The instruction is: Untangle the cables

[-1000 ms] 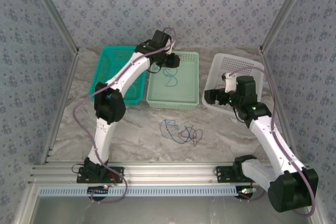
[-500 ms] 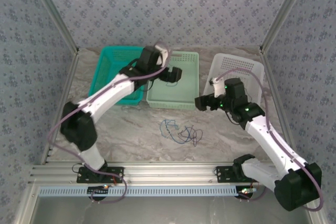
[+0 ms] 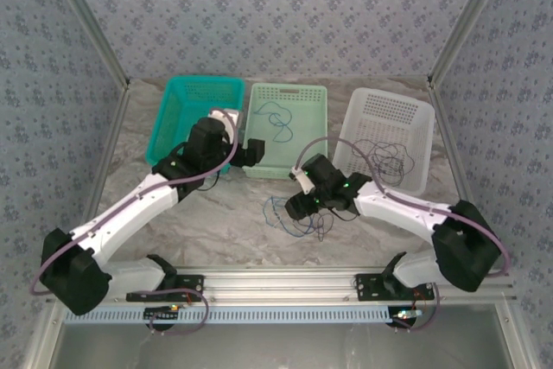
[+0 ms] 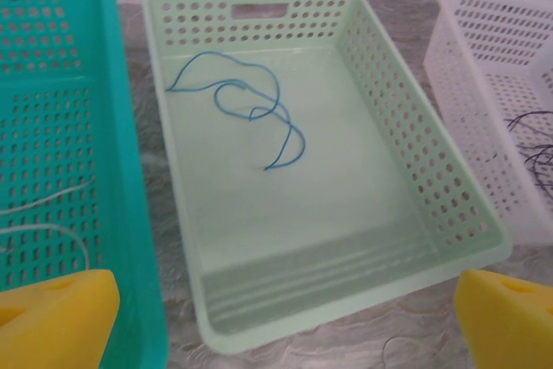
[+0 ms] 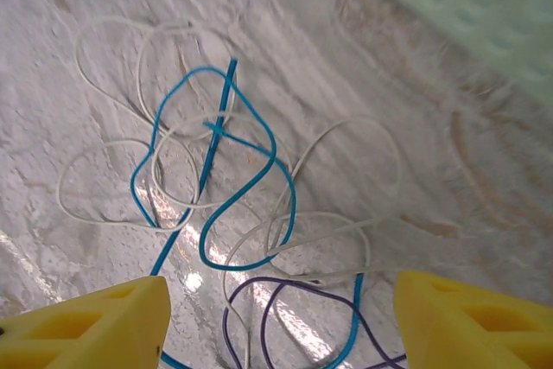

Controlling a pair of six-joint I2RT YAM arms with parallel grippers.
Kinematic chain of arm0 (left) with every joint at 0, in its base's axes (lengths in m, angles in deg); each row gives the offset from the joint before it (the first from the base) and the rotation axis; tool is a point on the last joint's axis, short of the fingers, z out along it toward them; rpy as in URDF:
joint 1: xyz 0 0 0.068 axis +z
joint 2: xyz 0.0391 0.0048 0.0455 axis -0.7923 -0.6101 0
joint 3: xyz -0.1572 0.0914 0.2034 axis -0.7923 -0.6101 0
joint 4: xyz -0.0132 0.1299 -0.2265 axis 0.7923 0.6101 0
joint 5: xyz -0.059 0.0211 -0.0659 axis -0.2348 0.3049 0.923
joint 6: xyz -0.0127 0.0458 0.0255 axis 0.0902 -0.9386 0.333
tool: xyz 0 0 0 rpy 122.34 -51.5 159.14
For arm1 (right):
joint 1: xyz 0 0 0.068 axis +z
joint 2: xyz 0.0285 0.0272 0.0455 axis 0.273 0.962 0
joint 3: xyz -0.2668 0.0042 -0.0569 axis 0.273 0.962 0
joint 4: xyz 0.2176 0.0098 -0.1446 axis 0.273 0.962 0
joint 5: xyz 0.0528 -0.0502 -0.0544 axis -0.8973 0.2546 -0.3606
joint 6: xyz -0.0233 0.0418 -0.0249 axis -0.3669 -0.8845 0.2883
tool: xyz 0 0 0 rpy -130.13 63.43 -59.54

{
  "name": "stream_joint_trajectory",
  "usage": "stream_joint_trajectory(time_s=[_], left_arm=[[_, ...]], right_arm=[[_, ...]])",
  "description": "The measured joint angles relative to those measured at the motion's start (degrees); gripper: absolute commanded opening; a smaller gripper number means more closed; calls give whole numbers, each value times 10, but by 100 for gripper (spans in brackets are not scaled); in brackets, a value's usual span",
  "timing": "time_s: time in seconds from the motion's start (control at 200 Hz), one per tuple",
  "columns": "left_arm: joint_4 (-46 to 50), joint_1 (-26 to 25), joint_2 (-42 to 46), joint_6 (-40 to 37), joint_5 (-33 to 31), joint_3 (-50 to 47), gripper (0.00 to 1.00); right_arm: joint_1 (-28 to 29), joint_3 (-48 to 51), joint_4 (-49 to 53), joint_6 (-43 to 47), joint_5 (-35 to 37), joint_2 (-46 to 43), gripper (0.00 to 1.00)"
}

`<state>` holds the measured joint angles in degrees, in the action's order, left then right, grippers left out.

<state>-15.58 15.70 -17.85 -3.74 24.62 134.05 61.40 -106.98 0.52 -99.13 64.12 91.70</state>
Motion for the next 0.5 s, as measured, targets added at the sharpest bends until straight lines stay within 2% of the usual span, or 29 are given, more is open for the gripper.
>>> stream_joint_trajectory(time_s=[0.135,0.315,0.5], left_arm=[[1,0,25,8,-18,-19,100],[-1,0,43,15,-33,-30,99],[-1,3,45,21,-43,-44,99]], right_arm=[[14,-14,-5,-6,2,32,62],[21,-36,-12,-7,11,48,58],[27,-45,-12,-5,19,59,46]])
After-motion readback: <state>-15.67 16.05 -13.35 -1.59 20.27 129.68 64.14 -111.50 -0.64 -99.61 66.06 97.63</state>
